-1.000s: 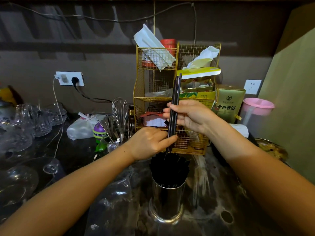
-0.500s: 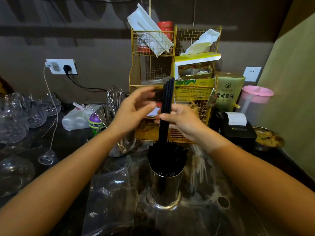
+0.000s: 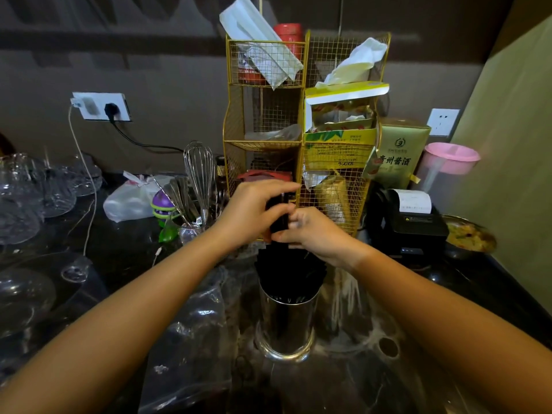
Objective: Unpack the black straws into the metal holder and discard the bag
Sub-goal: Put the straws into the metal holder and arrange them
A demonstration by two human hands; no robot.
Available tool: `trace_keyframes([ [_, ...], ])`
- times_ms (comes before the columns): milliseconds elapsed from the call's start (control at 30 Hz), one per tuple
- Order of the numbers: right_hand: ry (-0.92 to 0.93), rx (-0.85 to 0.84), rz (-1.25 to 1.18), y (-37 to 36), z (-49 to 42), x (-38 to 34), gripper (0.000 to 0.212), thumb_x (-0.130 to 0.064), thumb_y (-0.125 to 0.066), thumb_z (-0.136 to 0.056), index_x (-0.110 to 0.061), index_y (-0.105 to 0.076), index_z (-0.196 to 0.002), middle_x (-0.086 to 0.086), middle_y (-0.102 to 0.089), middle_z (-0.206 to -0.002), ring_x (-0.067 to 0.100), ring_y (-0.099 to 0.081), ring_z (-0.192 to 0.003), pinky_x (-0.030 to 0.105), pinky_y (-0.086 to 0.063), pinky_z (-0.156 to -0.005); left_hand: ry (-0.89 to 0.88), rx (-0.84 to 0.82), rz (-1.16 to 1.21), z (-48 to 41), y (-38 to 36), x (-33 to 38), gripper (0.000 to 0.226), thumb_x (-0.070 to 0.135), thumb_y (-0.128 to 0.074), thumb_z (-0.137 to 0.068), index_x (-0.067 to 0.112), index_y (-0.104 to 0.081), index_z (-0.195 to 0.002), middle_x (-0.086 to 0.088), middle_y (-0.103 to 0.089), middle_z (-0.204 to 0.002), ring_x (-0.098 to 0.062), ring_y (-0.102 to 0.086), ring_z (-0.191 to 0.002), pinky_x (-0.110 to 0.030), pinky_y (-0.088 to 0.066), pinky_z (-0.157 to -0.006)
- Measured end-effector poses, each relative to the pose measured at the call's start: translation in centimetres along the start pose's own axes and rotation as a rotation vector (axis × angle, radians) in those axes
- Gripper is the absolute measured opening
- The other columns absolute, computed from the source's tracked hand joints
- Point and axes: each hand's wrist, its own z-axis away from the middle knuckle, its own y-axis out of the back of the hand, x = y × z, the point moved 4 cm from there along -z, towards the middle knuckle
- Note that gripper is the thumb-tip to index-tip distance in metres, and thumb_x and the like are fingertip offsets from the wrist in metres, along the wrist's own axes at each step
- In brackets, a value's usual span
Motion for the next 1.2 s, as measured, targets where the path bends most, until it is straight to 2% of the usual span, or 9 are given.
trace_keyframes([
  [133,-0.028,-0.015,0.022,0.3,-0.1,0.5,0.012,0.008,-0.057,-0.080,-0.004,-0.057,-0.077,-0.004,-0.056,-0.054,0.006,-0.056,-0.057,0.024,-0.048,-0.069,-0.016,-0.046,-0.028,1.5,-1.4,-0.7,0.034,0.011,-0.059,-0.075,0.002,-0.063,-0.108,-0.017,-0.069,-0.108,-0.011,-0.055,-0.099,-0.013,-0.034,-0.092],
  [233,-0.067,-0.019,-0.053,0.7,0.1,0.8,0.018,0.009,-0.055,-0.080,-0.008,-0.058,-0.077,0.005,-0.061,-0.072,0.012,-0.060,-0.071,0.021,-0.051,-0.072,-0.032,-0.069,-0.085,2.5,-2.3,-1.5,0.035,0.016,-0.057,-0.079,0.000,-0.061,-0.110,-0.020,-0.067,-0.110,-0.017,-0.058,-0.104,-0.014,-0.030,-0.097],
  [433,-0.079,-0.021,-0.026,2.3,0.8,0.5,0.023,0.007,-0.053,-0.083,-0.013,-0.064,-0.082,0.001,-0.065,-0.078,0.004,-0.063,-0.075,0.015,-0.053,-0.076,-0.028,-0.192,-0.103,4.4,-3.9,-2.6,0.045,0.025,-0.039,-0.085,0.004,-0.049,-0.124,-0.020,-0.057,-0.126,-0.024,-0.052,-0.117,-0.017,-0.023,-0.104],
  [567,-0.091,-0.008,0.041,3.1,1.3,0.7,0.021,0.002,-0.054,-0.084,-0.016,-0.064,-0.082,0.004,-0.066,-0.082,0.004,-0.064,-0.076,0.015,-0.053,-0.076,0.022,-0.326,-0.116,5.6,-4.5,-2.6,0.058,0.042,-0.027,-0.087,0.011,-0.033,-0.135,-0.013,-0.041,-0.142,-0.019,-0.038,-0.130,-0.022,-0.026,-0.109],
  [633,-0.095,0.005,0.069,3.5,1.5,0.8,0.020,0.001,-0.053,-0.085,-0.016,-0.064,-0.084,0.004,-0.066,-0.084,0.006,-0.064,-0.077,0.015,-0.053,-0.075,-0.011,-0.373,-0.176,6.1,-4.8,-2.5,0.070,0.056,-0.016,-0.086,0.010,-0.030,-0.136,-0.013,-0.038,-0.144,-0.017,-0.032,-0.132,-0.030,-0.021,-0.110],
  [767,-0.102,0.034,0.086,4.2,1.9,0.7,0.022,0.000,-0.050,-0.088,-0.017,-0.064,-0.088,0.002,-0.068,-0.088,0.001,-0.068,-0.072,0.014,-0.055,-0.073,0.005,-0.554,-0.239,6.9,-5.3,-2.8,0.093,0.068,0.009,-0.072,0.014,-0.027,-0.138,-0.005,-0.029,-0.149,-0.006,-0.011,-0.135,-0.028,-0.009,-0.112],
  [1000,-0.076,0.071,0.158,5.2,2.7,-0.3,0.021,0.000,-0.047,-0.090,-0.009,-0.062,-0.102,0.003,-0.066,-0.091,0.003,-0.066,-0.078,0.013,-0.053,-0.075,0.063,-0.634,-0.240,6.6,-5.0,-2.7,0.083,0.067,-0.008,-0.073,0.019,-0.025,-0.139,-0.002,-0.022,-0.152,-0.003,-0.001,-0.134,-0.030,-0.002,-0.113],
  [1100,-0.058,0.054,0.218,5.5,3.5,-1.0,0.028,0.003,-0.048,-0.087,-0.007,-0.059,-0.111,0.001,-0.065,-0.094,0.007,-0.063,-0.086,0.013,-0.053,-0.074,0.108,-0.487,-0.066,5.4,-3.4,-1.6,0.074,0.058,-0.028,-0.071,0.019,-0.037,-0.134,-0.004,-0.045,-0.140,-0.011,-0.032,-0.131,-0.033,-0.023,-0.111],
  [1200,-0.030,0.018,0.303,5.7,4.3,-1.4,0.033,0.004,-0.054,-0.084,-0.009,-0.058,-0.114,-0.001,-0.064,-0.097,0.004,-0.061,-0.086,0.011,-0.052,-0.071,0.136,-0.460,0.090,4.6,-2.1,0.2,0.074,0.058,-0.044,-0.063,0.021,-0.047,-0.126,0.006,-0.056,-0.104,-0.009,-0.051,-0.101,-0.022,-0.039,-0.089],
])
